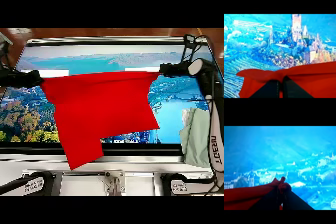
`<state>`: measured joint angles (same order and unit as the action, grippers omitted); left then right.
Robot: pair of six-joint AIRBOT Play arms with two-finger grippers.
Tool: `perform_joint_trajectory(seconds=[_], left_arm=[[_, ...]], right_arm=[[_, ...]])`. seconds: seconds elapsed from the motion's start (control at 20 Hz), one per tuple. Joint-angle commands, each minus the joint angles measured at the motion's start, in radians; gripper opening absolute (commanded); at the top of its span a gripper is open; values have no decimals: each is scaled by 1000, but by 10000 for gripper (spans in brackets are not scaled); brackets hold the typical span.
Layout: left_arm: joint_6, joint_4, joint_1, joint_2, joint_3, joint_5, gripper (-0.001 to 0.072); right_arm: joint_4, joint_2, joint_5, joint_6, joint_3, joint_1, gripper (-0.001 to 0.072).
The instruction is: Fold the shirts.
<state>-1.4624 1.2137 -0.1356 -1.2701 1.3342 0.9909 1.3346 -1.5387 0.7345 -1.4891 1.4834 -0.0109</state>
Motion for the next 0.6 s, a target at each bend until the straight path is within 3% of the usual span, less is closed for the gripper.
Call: perform_joint_trajectory(seconds=[0.0,0.35,0.55], left_arm=[[7,-10,-1,-163,-2,-85,37],[6,-40,58,-301,-2,-254,37],[11,-38,101,-344,-2,-375,37]], right_arm=[[-31,-134,-257,-1,-2,25,57],[-28,-264,-415,-31,-2,25,57],[-28,-295,-388,-46,-2,25,57]])
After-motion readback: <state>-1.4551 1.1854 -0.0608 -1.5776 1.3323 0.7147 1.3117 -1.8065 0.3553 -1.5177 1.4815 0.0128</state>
